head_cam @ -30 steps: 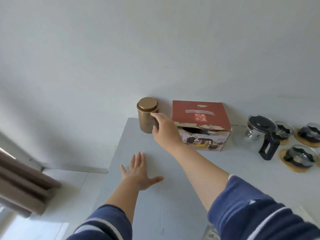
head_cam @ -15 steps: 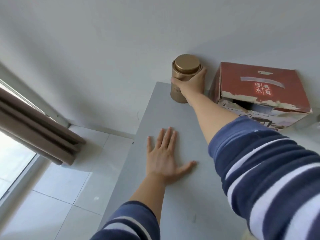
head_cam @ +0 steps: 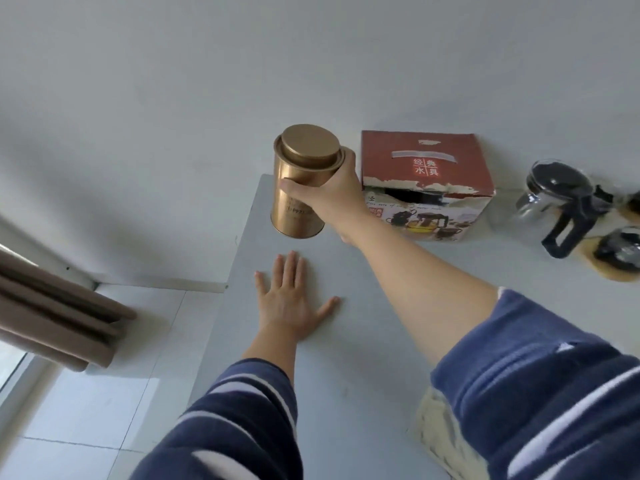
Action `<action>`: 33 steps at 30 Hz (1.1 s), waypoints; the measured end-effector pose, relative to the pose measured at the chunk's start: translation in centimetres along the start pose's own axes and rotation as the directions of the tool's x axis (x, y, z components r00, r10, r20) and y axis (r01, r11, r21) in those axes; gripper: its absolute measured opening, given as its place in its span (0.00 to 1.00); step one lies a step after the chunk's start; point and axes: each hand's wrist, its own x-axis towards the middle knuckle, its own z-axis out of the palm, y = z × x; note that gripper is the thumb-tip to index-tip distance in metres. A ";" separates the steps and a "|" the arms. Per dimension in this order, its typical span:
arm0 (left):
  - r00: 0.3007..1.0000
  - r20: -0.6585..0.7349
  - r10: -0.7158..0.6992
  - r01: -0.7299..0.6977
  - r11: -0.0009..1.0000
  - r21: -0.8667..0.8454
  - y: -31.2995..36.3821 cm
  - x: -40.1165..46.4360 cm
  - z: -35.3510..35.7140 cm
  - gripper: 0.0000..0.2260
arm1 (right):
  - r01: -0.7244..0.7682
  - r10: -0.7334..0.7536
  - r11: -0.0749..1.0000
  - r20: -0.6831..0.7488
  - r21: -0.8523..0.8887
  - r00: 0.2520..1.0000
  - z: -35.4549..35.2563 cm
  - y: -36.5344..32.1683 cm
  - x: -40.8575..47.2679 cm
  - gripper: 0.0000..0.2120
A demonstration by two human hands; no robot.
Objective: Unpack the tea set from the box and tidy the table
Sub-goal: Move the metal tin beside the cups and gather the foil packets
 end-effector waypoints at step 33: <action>0.951 -0.239 0.196 -0.235 0.961 -0.145 41.7 -0.1 6.6 0.30 | -0.178 -0.060 0.941 -0.659 -0.289 0.750 -63.4 6.6 -1.1 0.43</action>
